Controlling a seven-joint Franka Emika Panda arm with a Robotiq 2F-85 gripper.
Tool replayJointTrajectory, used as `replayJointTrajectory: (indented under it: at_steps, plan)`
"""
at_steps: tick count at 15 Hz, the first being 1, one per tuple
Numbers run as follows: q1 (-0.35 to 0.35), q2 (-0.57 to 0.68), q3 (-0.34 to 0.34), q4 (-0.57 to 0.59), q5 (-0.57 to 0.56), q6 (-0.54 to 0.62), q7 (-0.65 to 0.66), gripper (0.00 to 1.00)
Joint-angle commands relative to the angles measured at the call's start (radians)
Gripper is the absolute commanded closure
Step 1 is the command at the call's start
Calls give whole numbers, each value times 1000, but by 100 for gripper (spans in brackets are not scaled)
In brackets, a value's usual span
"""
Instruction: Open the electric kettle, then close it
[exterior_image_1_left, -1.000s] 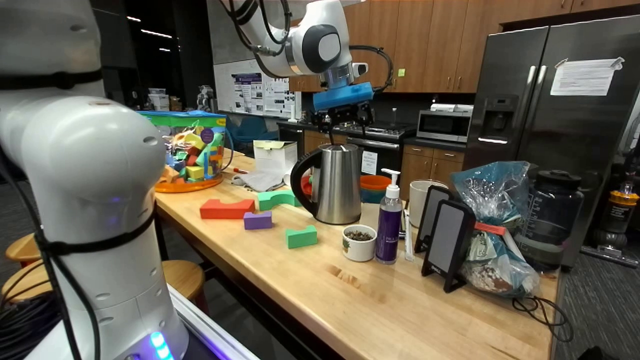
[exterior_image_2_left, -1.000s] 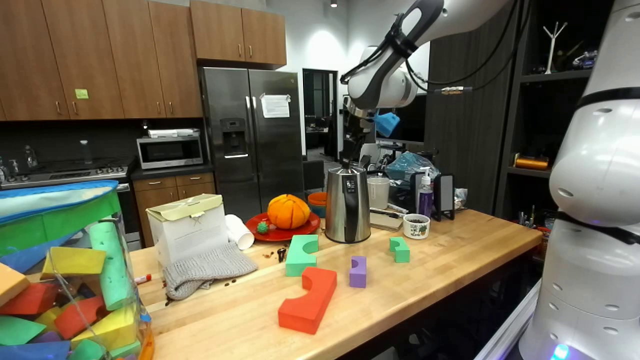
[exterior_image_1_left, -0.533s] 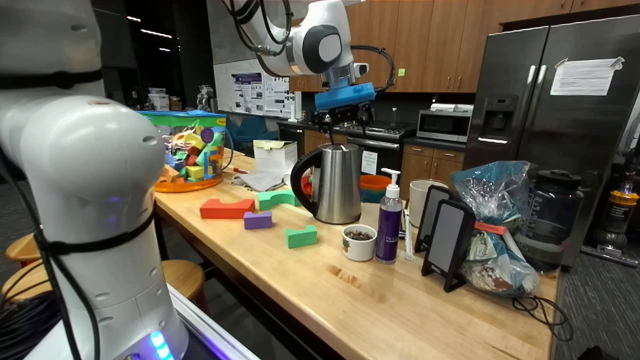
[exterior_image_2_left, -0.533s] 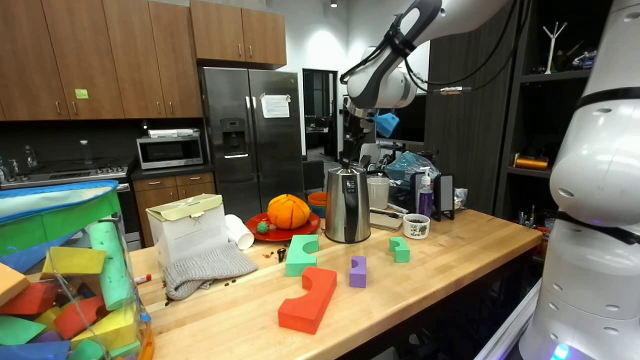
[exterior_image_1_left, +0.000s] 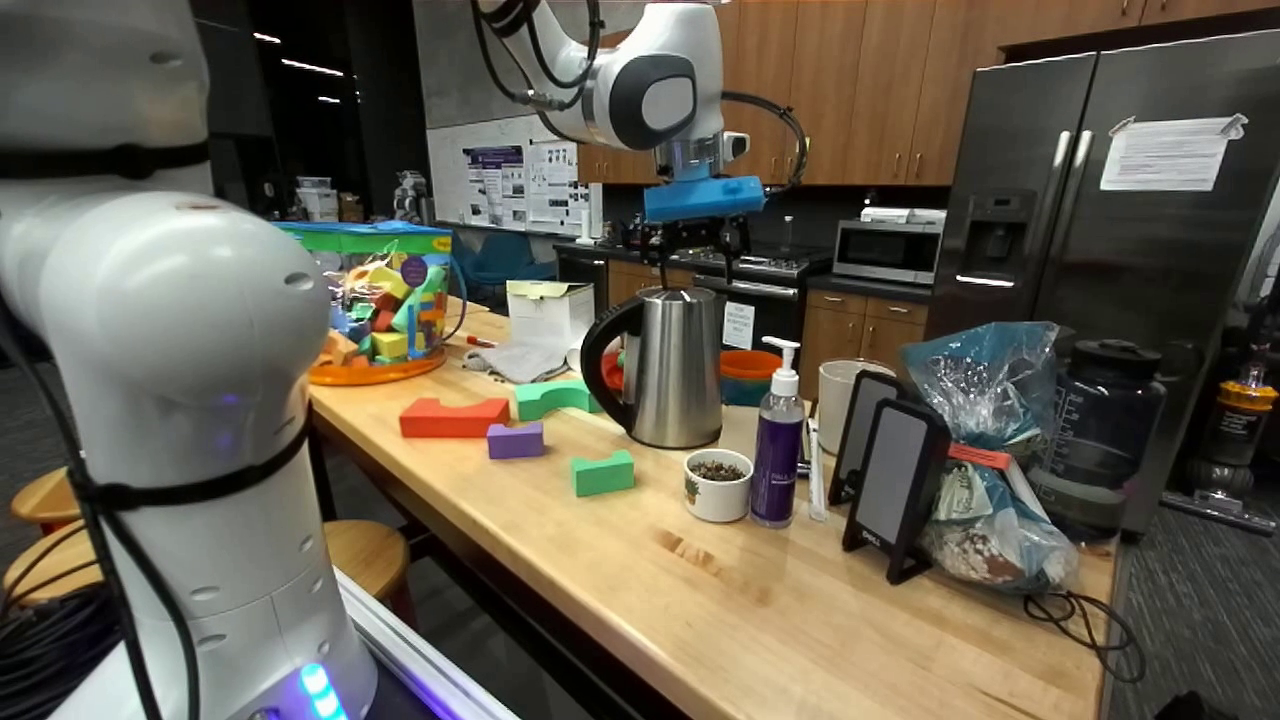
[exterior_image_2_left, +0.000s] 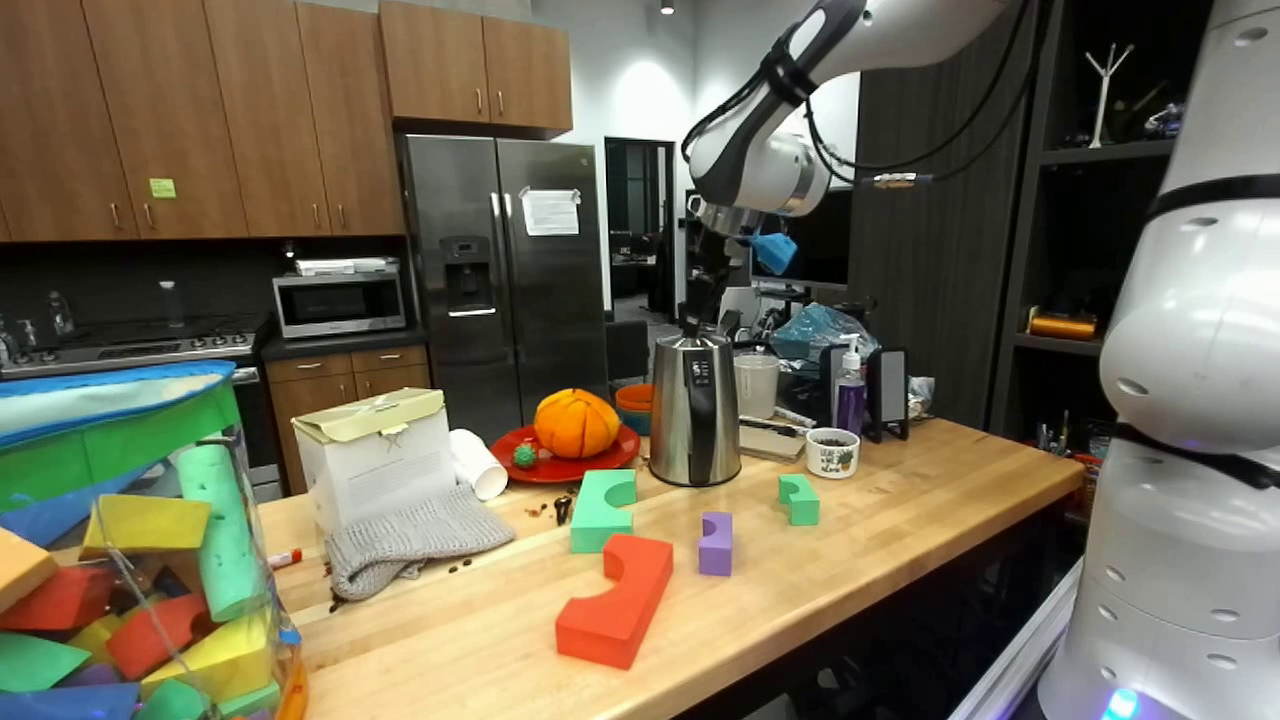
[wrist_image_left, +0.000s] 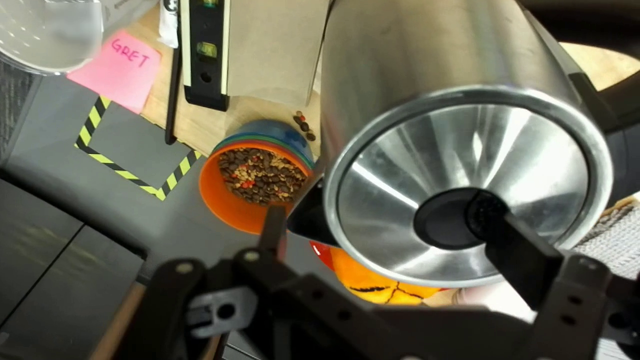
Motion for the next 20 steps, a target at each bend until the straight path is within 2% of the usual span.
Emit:
replayJointTrajectory:
  at_steps: [1, 7, 11, 20]
  plan:
    - [-1, 85, 3, 3, 59, -45, -80, 0]
    - [-11, 93, 6, 26, 57, -87, -93, 0]
    - [-11, 54, 11, 15, 24, -89, -64, 0]
    - [5, -90, 52, -54, -134, -77, 53, 0]
